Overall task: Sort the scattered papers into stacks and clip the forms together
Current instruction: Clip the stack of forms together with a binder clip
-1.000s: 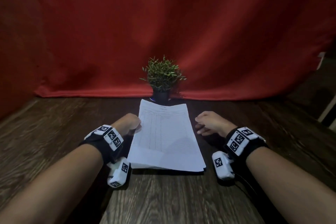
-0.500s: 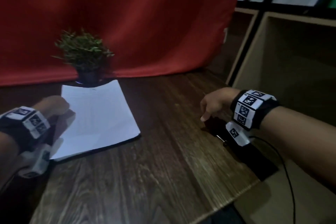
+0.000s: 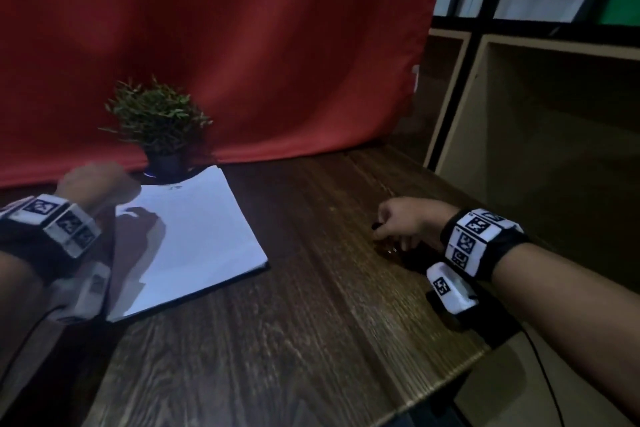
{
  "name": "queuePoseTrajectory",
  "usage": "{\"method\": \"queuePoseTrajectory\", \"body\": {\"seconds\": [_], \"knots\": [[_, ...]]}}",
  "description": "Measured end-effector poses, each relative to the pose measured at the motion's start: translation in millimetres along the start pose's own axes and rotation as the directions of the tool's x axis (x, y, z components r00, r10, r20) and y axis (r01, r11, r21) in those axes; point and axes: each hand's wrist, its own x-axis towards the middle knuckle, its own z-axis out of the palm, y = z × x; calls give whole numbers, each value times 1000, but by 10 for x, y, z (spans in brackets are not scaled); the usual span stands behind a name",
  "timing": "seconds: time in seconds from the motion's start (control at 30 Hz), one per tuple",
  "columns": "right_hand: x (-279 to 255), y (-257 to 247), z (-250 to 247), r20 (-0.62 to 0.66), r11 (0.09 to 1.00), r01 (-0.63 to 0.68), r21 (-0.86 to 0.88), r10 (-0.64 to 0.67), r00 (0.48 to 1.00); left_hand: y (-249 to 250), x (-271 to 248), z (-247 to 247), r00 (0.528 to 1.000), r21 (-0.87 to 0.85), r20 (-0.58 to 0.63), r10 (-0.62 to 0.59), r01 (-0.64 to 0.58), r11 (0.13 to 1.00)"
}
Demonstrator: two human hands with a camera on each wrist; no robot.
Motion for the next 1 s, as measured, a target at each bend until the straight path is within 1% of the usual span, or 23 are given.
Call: {"method": "queuePoseTrajectory", "body": {"seconds": [0.03, 0.07, 0.1, 0.13, 0.17, 0.2, 0.23, 0.27, 0.3, 0.33, 0.37, 0.4, 0.43, 0.53, 0.6, 0.67, 0.73, 0.77, 0.83, 0.9, 1.0], "knots": [[35, -158, -50, -38, 996, 61, 69, -59, 998, 464, -819, -545, 999, 41, -24, 34, -33, 999], [68, -342, -107, -75, 982, 133, 133, -124, 990, 651, -1075, -774, 996, 78, -65, 63, -58, 995], [102, -541, -164, -110, 960, 212, 185, -194, 975, 769, -1159, -998, 981, 55, -177, 82, -73, 996], [129, -753, -219, -148, 927, 294, 232, -265, 953, 846, -1243, -1181, 971, 13, -218, 103, -103, 995], [150, -966, -264, -192, 882, 377, 283, -333, 923, 816, -1219, -1259, 964, -49, -225, 145, -159, 986], [159, -1177, -308, -236, 824, 453, 340, -392, 889, 820, -1239, -1330, 960, -164, -219, 175, -213, 963], [156, -1381, -341, -277, 757, 518, 397, -439, 855, 821, -1253, -1378, 945, -297, -233, 231, -295, 908], [131, -1576, -357, -312, 689, 570, 447, -477, 822, 836, -1333, -1435, 927, -447, -251, 281, -368, 815], [100, -1756, -358, -343, 621, 612, 489, -508, 790, 851, -1392, -1453, 909, -592, -277, 312, -417, 689], [64, -1924, -345, -376, 552, 649, 523, -534, 757, 850, -1437, -1444, 895, -692, -320, 312, -445, 568], [42, -2075, -316, -411, 481, 683, 550, -556, 722, 838, -1495, -1415, 881, -741, -371, 293, -471, 479], [22, -2217, -277, -441, 413, 709, 571, -574, 690, 821, -1569, -1373, 872, -765, -407, 274, -489, 419], [10, -2353, -231, -463, 352, 726, 591, -589, 662, 798, -1627, -1312, 859, -772, -437, 266, -510, 379], [5, -2700, -100, -489, 216, 731, 647, -618, 615, 753, -1781, -1195, 847, -785, -462, 262, -528, 323], [18, -2875, -72, -495, 162, 726, 669, -631, 597, 729, -1821, -1173, 829, -786, -459, 320, -547, 289], [62, -2984, -67, -502, 127, 718, 684, -632, 590, 681, -1795, -1183, 816, -794, -430, 386, -546, 268], [150, -3050, -62, -509, 100, 700, 707, -616, 601, 628, -1716, -1188, 799, -793, -402, 447, -548, 265], [201, -3082, -53, -506, 95, 688, 719, -607, 613, 610, -1669, -1188, 795, -791, -382, 472, -545, 277], [298, -3127, -25, -492, 117, 675, 729, -596, 634, 596, -1597, -1169, 805, -797, -329, 494, -517, 312], [373, -3151, -6, -484, 149, 676, 722, -589, 647, 594, -1530, -1135, 820, -797, -308, 482, -499, 341], [423, -3145, -5, -475, 177, 673, 718, -582, 660, 576, -1498, -1063, 834, -793, -310, 457, -492, 359]]}}
